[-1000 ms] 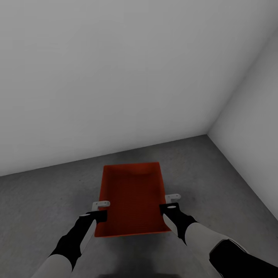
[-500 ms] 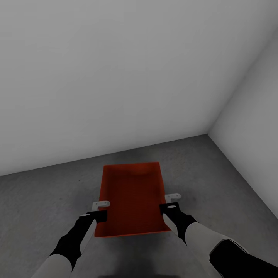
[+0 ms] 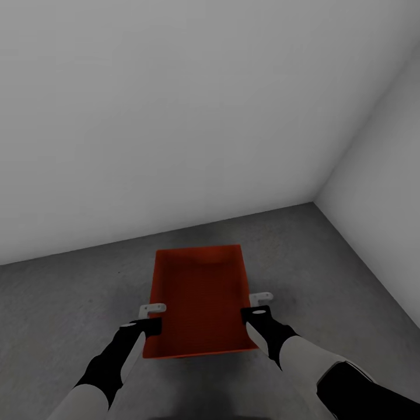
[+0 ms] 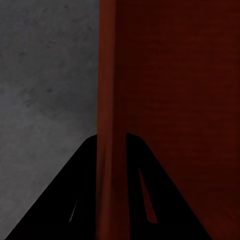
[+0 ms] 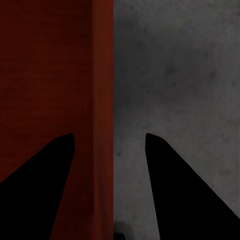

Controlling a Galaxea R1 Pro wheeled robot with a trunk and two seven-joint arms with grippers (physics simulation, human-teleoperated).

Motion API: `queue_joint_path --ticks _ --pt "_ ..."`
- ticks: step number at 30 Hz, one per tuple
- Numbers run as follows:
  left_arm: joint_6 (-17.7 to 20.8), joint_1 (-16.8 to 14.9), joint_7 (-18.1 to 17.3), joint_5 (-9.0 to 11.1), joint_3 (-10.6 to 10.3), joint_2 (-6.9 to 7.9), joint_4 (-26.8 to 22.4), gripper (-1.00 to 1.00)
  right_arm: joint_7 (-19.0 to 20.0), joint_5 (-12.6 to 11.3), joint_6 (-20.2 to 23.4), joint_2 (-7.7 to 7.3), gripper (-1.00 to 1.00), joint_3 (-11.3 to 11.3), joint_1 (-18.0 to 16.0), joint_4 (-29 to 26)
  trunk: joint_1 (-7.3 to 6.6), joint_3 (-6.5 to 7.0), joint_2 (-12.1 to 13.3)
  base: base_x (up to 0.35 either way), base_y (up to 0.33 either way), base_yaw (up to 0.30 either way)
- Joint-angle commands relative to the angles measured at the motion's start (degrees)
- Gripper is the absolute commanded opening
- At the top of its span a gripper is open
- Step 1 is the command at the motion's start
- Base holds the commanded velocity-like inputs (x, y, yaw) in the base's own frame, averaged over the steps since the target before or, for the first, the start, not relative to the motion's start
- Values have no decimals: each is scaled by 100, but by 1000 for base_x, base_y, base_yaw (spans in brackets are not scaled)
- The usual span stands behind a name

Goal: Move the two storage containers from the living room to the garage. In the garage, place one container on the floor and stack the other container on top of it (either order is fine).

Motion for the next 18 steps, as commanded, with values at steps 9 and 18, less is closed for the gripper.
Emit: queue_joint_path --ticks 9,18 --pt "14 -5 77 114 -49 97 -31 -100 -24 -247 77 -52 -100 216 -1 81 1 -5 -6 0 0 0" --pt "14 -5 100 117 -46 100 -31 -100 -24 -247 77 -53 -100 216 -1 81 1 -5 -6 0 0 0"
